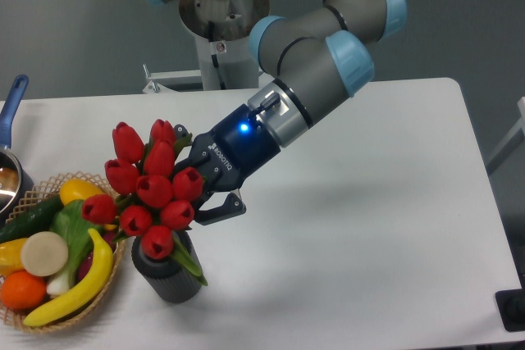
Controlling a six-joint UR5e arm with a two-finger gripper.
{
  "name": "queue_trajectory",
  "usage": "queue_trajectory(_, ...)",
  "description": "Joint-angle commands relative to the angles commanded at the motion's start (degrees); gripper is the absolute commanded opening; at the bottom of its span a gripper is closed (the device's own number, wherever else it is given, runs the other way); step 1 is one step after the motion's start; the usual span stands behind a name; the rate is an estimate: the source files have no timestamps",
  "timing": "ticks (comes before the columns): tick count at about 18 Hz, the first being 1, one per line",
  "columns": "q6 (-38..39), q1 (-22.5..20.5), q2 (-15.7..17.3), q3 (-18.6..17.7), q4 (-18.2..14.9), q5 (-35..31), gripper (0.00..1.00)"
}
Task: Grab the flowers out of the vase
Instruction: 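Lift the gripped tulips upward out of the grey vase, then carry the tulip bunch up and away from the vase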
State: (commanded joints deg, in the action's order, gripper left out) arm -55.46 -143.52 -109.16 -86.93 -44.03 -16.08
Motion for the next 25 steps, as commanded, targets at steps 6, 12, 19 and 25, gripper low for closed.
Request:
queue_trajectory(6, 5.35, -0.62, -0.09, 3.78, 0.0, -0.09, 0.45)
queue_trajectory(12, 7.99, -2.72, 0.44, 3.35, 0.0, -0.18, 0.44)
queue_trajectory(19, 7.92, -11.5, 1.58, 2.56, -0.09, -0.61, 0.44)
queue_trajectory(25, 7.12, -15.56, 1.5, 2.38, 0.0, -0.62, 0.44)
